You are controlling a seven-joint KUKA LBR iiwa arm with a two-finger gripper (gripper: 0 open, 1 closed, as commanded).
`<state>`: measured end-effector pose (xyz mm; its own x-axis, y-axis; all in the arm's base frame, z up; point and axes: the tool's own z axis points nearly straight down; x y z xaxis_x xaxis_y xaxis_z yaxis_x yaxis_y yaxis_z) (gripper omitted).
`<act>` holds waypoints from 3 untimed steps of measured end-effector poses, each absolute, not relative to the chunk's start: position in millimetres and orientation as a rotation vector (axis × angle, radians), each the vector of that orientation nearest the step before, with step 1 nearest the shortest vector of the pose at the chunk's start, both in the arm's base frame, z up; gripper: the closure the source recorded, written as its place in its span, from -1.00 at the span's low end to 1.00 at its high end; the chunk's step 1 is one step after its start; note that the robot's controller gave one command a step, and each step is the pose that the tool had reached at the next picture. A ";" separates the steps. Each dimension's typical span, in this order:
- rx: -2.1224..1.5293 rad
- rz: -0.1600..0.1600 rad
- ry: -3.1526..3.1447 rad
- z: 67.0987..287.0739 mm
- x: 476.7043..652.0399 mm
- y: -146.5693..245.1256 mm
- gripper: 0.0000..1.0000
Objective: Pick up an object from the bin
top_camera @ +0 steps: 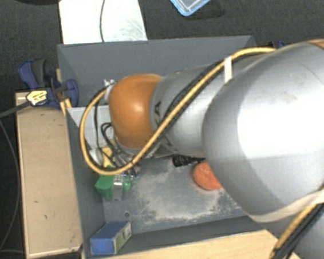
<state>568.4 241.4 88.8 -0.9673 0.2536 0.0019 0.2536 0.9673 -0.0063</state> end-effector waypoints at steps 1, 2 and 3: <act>0.610 -0.001 -3.092 80.7 578.1 242.2 1.00; 1.032 0.002 -2.978 78.4 580.4 240.9 1.00; 1.367 0.006 -2.839 79.5 581.6 239.2 1.00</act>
Offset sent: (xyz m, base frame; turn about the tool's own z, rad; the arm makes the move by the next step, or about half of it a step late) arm 0.0000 0.0000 0.0000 0.0000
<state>581.6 239.2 79.5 -0.6236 -0.7817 -0.0067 -0.7817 0.6236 -0.0075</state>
